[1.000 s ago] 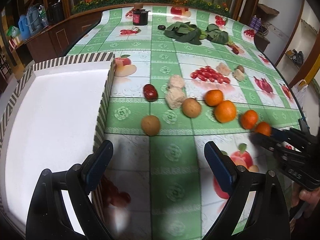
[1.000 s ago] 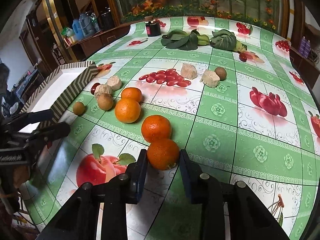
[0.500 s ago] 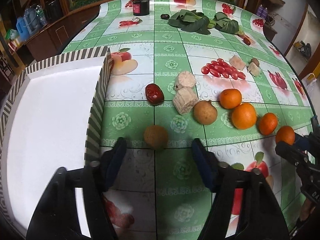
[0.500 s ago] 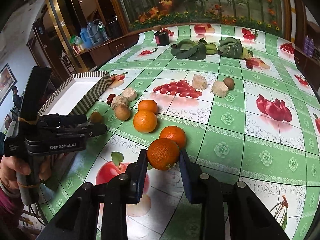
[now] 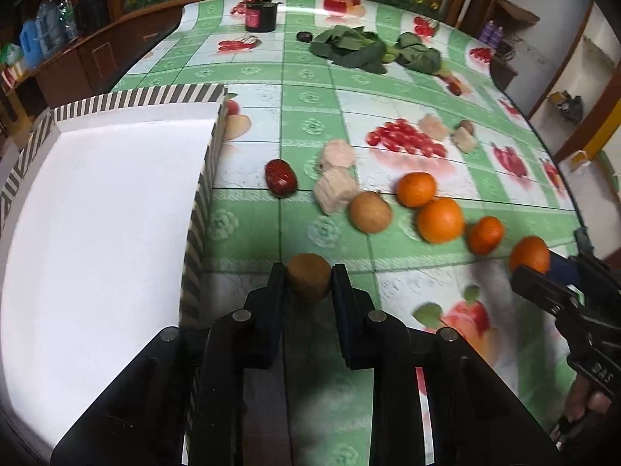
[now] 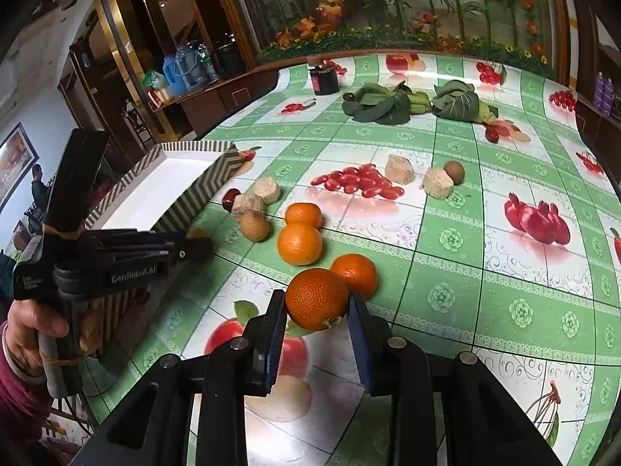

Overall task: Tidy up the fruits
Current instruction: 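Carry the kiwi and orange into the white tray and open both grippers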

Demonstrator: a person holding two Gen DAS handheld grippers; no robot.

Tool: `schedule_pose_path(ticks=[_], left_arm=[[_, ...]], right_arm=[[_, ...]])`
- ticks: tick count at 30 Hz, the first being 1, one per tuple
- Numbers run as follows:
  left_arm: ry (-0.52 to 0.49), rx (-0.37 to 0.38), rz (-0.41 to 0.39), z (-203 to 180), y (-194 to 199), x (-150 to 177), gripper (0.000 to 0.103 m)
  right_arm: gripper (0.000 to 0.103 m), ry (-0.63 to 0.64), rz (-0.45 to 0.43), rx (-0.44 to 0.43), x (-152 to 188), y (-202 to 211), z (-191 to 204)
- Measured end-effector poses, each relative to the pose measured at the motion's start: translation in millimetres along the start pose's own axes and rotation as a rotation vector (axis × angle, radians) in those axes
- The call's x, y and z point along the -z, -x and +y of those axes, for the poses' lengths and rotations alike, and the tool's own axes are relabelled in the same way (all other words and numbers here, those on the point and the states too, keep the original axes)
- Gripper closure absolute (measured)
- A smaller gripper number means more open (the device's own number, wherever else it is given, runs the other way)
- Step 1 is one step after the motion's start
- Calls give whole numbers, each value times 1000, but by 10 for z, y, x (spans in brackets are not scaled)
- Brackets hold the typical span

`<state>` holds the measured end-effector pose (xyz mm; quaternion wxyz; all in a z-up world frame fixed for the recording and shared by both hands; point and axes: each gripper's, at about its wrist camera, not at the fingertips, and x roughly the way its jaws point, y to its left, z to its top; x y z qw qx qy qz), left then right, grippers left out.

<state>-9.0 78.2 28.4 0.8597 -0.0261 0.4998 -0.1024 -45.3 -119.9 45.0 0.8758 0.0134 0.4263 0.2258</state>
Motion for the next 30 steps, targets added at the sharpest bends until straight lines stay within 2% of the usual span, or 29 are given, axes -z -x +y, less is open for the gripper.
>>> schedule_pose_path(ticks=[3, 7, 11, 13, 18, 23, 30], left_arm=[[-4, 40, -17, -6, 195, 52, 81], [9, 33, -56, 122, 488, 51, 80], [20, -34, -89, 348, 718, 30, 80], [36, -90, -100, 522, 784, 23, 80], [87, -206, -111, 913, 779, 12, 80], [141, -282, -103, 1238, 667, -10, 80], [222, -292, -56, 1545, 432, 19, 80]], right_arm=[[72, 1, 1, -21, -42, 46, 74], [72, 23, -4, -77, -151, 72, 268], [72, 63, 5, -166, -343, -15, 617], [72, 106, 1, -178, -436, -74, 818], [72, 152, 24, -228, -645, -350, 1216], [72, 187, 53, -239, -835, -694, 1535], [72, 225, 102, -222, -926, -1093, 1772]])
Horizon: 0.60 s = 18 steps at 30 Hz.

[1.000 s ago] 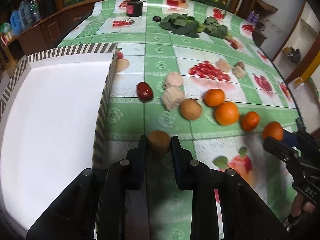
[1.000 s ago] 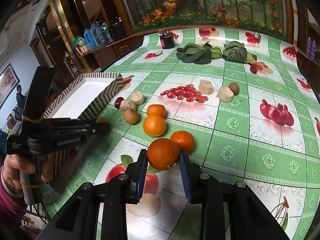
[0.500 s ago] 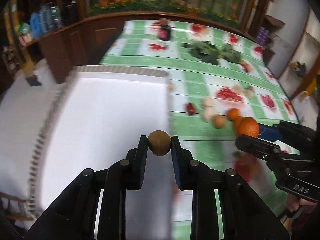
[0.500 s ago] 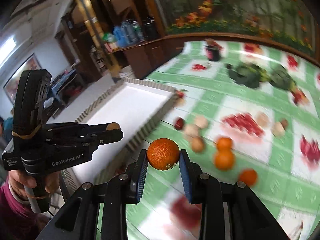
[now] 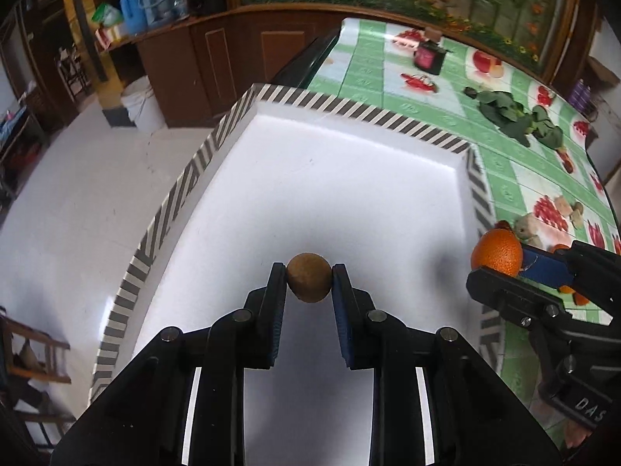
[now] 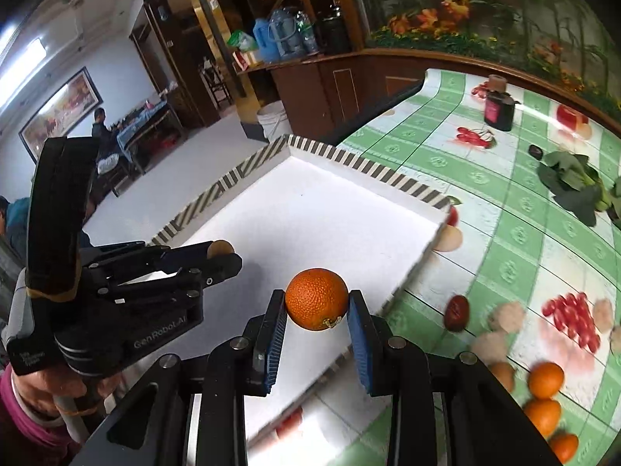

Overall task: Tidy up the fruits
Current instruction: 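Carry the kiwi and orange into the white tray and open both grippers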

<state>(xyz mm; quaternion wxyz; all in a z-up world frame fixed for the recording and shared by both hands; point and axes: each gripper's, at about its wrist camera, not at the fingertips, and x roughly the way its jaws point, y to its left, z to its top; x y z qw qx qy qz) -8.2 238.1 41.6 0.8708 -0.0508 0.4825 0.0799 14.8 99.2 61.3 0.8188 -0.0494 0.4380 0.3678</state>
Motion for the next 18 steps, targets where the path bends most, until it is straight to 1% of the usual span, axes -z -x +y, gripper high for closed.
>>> schedule_pose_path(ticks=[5, 10, 11, 13, 15, 17, 18], left_arm=[[17, -27, 15, 52, -73, 9, 80], [43, -32, 15, 133, -90, 34, 80], [53, -32, 15, 157, -89, 41, 80], [66, -26, 15, 181, -88, 39, 80], [71, -6, 17, 201, -86, 53, 73], [73, 22, 21, 201, -78, 70, 59], [73, 38, 17, 193, -62, 83, 58]], right_arm=[[72, 24, 32, 30, -17, -188, 41], [72, 43, 78, 56, -19, -392, 30], [72, 53, 87, 53, -15, -426, 41], [65, 64, 87, 47, -7, -443, 65], [57, 73, 74, 39, -4, -427, 85], [57, 73, 62, 36, 0, -389, 90], [57, 70, 56, 34, -1, -369, 88]])
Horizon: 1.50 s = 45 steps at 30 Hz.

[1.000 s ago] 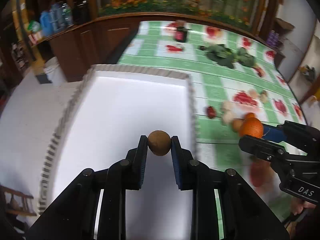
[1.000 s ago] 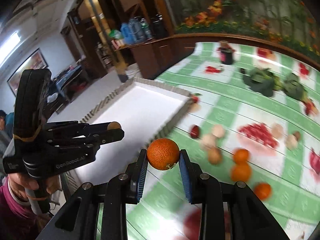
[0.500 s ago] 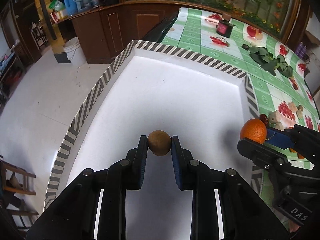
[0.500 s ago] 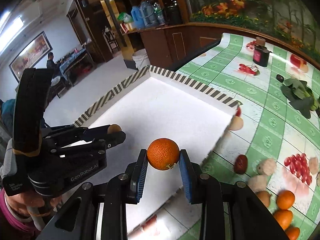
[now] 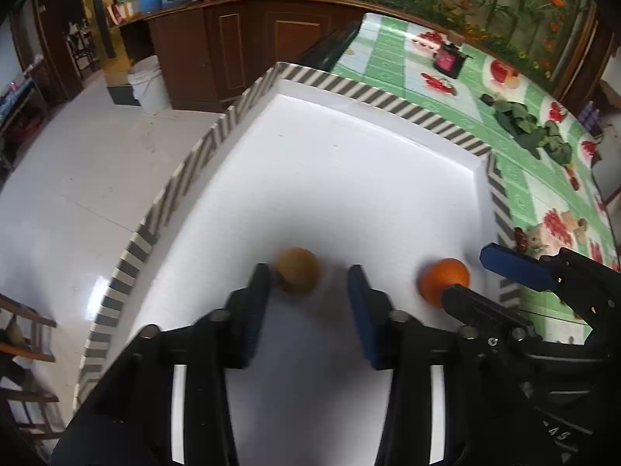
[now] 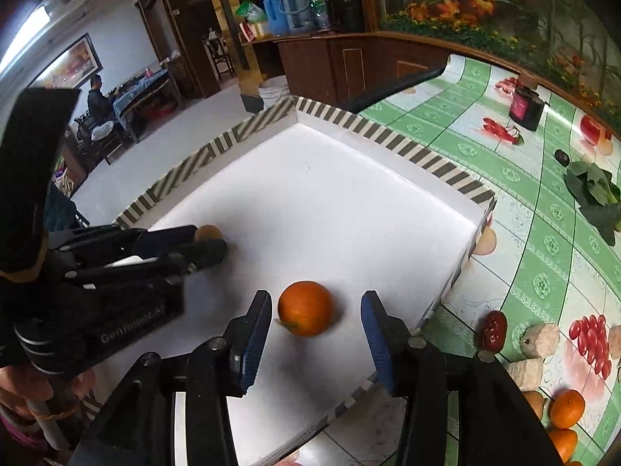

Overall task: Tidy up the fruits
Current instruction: 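Carry the kiwi and orange into the white tray and open both grippers, then grasp another brown kiwi with the left gripper while the right gripper grasps an orange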

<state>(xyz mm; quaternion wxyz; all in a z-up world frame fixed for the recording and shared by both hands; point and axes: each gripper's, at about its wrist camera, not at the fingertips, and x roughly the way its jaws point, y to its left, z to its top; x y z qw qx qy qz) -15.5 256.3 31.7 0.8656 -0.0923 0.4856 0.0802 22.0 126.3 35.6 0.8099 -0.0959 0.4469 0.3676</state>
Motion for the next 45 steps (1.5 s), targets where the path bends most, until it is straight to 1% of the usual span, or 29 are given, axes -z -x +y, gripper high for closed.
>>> schedule_pose_path(ticks=[6, 12, 16, 22, 27, 30, 33, 35, 37, 39, 43, 45], left_arm=[[-19, 14, -46, -111, 143, 38, 58], [-53, 25, -77, -305, 274, 102, 58], [-76, 55, -86, -474, 352, 153, 58], [-145, 125, -92, -845, 488, 277, 58], [-189, 179, -72, -1174, 486, 358, 58], [-220, 197, -56, -1368, 454, 404, 58], [-243, 214, -36, -1547, 398, 438, 58], [-251, 224, -21, -1646, 352, 445, 58], [-253, 228, -12, -1693, 320, 451, 58], [-259, 234, -2, -1769, 281, 450, 58], [-269, 230, 15, -1870, 198, 438, 58], [-274, 225, 24, -1934, 141, 422, 58]], right_arm=[[57, -75, -65, -49, 79, 288, -98], [57, -89, -104, -28, 245, 540, -169], [57, -127, -127, -13, 423, 732, -308], [57, -182, -150, 63, 774, 1072, -618], [57, -256, -135, 147, 1188, 1324, -989], [57, -302, -134, 178, 1374, 1434, -1185], [56, -342, -121, 208, 1505, 1465, -1371], [56, -354, -111, 207, 1523, 1431, -1441], [56, -340, -106, 207, 1500, 1390, -1470], [56, -327, -102, 228, 1495, 1364, -1473], [56, -319, -72, 236, 1481, 1205, -1518], [56, -307, -55, 260, 1477, 1126, -1559]])
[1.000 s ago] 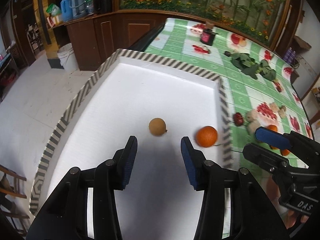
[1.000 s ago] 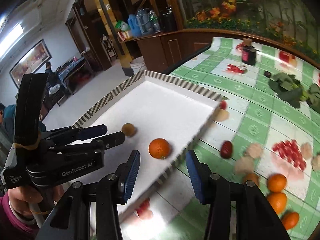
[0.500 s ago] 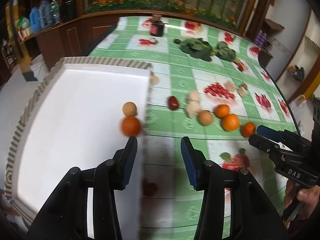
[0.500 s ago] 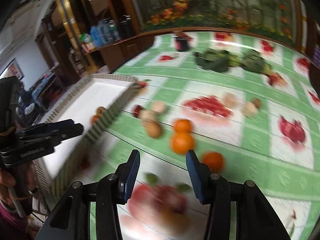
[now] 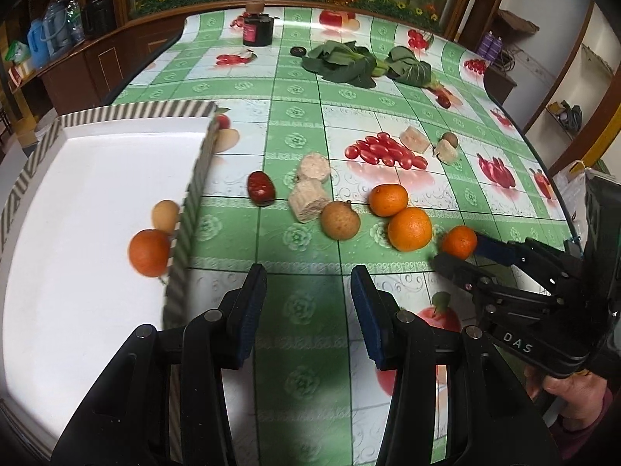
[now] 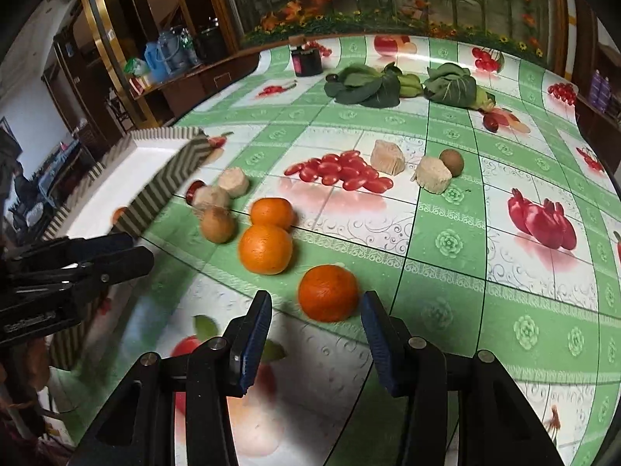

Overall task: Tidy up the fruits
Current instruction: 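Grasp another brown kiwi with the left gripper while the right gripper grasps an orange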

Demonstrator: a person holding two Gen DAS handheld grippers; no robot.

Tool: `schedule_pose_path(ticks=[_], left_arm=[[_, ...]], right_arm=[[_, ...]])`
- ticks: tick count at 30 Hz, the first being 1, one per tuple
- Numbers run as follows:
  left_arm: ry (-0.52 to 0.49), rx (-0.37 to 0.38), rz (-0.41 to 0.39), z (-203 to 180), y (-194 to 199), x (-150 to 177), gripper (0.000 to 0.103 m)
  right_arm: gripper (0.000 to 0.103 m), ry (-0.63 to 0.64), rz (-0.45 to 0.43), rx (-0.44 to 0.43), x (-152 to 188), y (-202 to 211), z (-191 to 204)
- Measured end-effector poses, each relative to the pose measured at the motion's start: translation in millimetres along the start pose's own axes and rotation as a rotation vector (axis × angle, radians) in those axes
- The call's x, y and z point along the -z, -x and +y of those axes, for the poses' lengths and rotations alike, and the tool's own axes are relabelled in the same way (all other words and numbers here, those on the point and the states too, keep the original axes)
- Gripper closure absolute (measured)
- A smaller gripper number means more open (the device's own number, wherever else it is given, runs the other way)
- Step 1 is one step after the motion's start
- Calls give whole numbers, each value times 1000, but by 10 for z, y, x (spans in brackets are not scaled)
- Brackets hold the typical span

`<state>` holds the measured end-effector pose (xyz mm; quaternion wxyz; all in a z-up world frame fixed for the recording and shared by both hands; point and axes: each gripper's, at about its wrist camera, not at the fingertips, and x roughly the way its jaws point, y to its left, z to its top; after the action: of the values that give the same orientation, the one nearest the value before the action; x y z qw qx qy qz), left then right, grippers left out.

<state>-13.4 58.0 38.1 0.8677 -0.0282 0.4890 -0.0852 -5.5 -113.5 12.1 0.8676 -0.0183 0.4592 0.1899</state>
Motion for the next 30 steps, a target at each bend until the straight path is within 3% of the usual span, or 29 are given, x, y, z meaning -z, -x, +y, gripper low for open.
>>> schedule_pose_path(ticks=[3, 15, 27, 28, 30], left_arm=[[6, -5, 14, -37, -97, -38, 58], [17, -52, 13, -172, -454, -251, 58], [18, -38, -15, -213, -529, -340, 58], [12, -34, -20, -211, -531, -341, 60], [2, -34, -25, -211, -525, -330, 75]], right_arm=[[71, 15, -24, -11, -13, -16, -32], [72, -51, -55, -77, -22, 28, -232], [71, -58, -56, -105, -21, 0, -253], [71, -56, -56, -104, -21, 1, -251], [72, -50, -55, -105, -21, -1, -242]])
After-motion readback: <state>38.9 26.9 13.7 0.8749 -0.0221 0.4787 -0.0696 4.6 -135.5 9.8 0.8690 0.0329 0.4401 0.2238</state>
